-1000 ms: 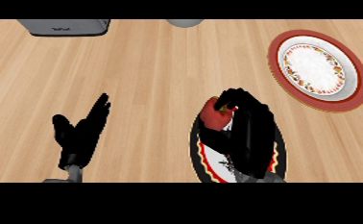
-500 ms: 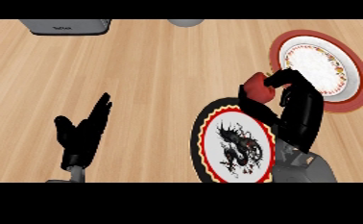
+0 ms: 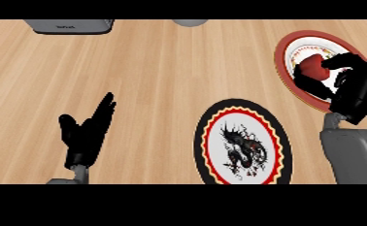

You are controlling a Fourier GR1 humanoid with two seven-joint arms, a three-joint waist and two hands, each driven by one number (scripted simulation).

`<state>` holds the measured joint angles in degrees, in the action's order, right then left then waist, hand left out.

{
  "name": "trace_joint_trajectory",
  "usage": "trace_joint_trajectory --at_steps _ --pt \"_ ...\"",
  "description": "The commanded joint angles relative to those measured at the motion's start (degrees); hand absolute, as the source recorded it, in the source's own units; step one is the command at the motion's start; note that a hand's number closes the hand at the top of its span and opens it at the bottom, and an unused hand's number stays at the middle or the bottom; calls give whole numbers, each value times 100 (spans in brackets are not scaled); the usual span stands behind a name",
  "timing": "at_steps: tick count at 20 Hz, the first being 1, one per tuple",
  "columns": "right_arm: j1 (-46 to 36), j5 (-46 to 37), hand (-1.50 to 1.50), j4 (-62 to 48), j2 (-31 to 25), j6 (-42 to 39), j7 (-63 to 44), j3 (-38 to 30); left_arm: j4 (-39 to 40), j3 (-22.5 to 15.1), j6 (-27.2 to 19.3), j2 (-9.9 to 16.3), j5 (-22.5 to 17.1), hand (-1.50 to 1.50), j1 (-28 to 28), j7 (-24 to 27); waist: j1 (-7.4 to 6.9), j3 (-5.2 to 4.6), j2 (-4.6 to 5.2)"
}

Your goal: Pick the bell pepper from the plate and place it in the plate

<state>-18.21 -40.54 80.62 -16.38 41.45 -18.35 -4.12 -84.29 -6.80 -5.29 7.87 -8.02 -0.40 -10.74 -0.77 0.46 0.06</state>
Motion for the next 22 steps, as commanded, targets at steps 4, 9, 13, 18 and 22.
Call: trace_joint_trajectory --at_steps 4,9,13,18,22 --pt "-905 1449 150 -2092 -638 68 1852 -1023 315 54 189 4 -74 0 -153 10 -52 -33 46" --pt "-1603 1976 150 -3565 -1036 -230 3026 -1577 473 -77 -65 -230 163 0 274 -135 -65 -30 63" --pt "-1852 1714 150 -4747 -1513 -826 2306 -1591 59 -88 215 -19 22 0 18 -199 -240 -27 114" --pt "-2301 1503 -150 -5762 -1628 -1537 2419 -1359 315 29 290 12 -41 0 301 -253 -339 -17 174" --pt "-2430 1955 -150 -6060 -1760 -2019 3289 -1767 266 81 310 15 -95 0 361 -314 -336 -1 186"
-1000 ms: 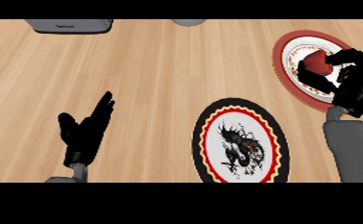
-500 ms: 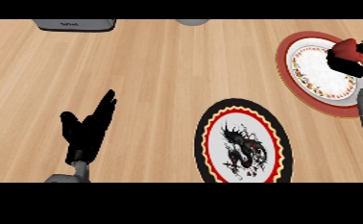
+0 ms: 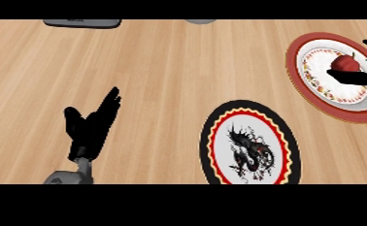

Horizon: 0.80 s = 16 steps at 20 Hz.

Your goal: Pick the bell pepper from the plate and place it in the plate

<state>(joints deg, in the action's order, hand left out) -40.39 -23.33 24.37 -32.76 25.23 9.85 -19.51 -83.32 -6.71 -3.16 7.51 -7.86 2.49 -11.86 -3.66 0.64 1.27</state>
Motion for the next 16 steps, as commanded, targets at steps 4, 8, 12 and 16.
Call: trace_joint_trajectory --at_steps 4,8,12,16 --pt "-216 791 -150 -366 128 -323 1474 -757 -10 -72 5 -43 14 0 -180 -108 -9 -16 31" --pt "-200 1411 -150 -444 106 -402 2106 -1403 157 -112 -164 -169 134 0 -23 -177 76 -17 39" --pt "-204 1723 -150 -769 -490 -1161 2120 -1719 276 20 -12 -53 89 0 -133 61 155 -37 -10" --pt "39 1951 -150 -970 -692 -2157 2260 -1831 236 -20 -172 -212 136 0 -270 27 230 -44 -51"
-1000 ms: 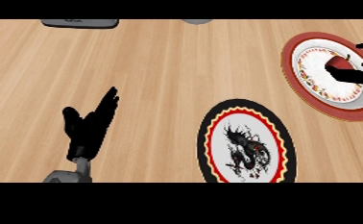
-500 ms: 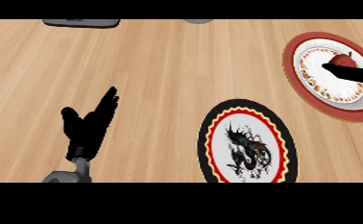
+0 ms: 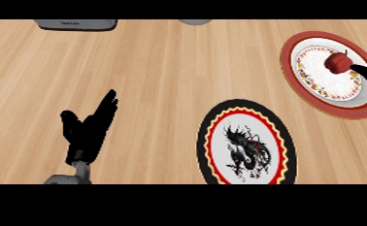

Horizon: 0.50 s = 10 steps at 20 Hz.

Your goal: Pick the bell pepper from the plate and place it in the plate

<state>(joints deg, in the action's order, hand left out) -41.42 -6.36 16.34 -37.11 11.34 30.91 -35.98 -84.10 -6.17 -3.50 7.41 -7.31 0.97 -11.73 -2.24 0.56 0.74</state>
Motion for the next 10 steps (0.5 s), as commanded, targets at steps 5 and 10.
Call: trace_joint_trajectory --at_steps 5,10 --pt "798 319 -150 -254 -410 -1921 572 -89 189 53 97 -36 -46 0 -264 82 141 -43 -33" --pt "1354 187 -150 -211 -510 -2438 1059 139 299 -17 -51 -190 101 0 -190 15 176 -46 -46"
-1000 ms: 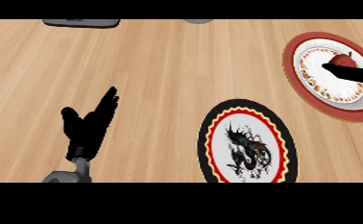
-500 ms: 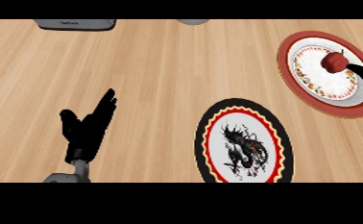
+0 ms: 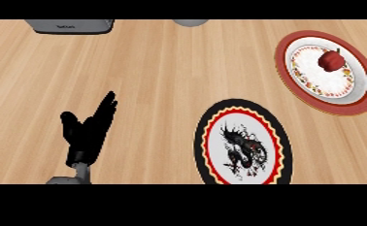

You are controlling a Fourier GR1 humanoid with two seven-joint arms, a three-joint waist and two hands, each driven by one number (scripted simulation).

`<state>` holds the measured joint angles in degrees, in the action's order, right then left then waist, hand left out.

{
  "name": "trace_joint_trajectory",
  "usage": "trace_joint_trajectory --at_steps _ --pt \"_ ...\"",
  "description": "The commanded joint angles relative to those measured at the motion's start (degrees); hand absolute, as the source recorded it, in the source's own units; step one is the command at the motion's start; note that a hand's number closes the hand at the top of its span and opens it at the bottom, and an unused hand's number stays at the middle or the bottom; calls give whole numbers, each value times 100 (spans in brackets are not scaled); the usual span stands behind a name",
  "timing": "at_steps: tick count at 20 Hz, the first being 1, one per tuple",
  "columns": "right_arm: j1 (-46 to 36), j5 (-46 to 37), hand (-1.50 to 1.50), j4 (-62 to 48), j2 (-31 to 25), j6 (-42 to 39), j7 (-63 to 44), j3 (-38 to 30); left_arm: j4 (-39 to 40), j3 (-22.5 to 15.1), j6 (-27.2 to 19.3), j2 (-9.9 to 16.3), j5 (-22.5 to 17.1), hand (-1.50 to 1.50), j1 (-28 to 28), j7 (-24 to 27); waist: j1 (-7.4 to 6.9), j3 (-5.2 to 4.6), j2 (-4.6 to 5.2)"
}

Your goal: Pick the bell pepper from the plate and place it in the plate

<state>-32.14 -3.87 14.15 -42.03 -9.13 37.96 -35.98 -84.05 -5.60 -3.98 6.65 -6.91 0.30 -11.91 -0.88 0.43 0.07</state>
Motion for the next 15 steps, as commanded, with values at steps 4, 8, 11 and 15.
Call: trace_joint_trajectory --at_steps 4,8,11,15 --pt "895 -133 -150 342 27 -328 563 334 301 -11 -30 -124 71 0 -161 -23 123 -45 -13" --pt "1105 -102 -150 585 42 -279 441 469 210 200 64 41 -14 0 120 -338 99 -43 -6" --pt "1435 12 -150 1022 46 -375 263 546 -324 75 105 45 19 0 -351 -413 102 -47 -21" --pt "1895 187 -150 1451 307 -213 275 563 -168 27 94 -67 163 0 -410 -197 103 -46 -15"
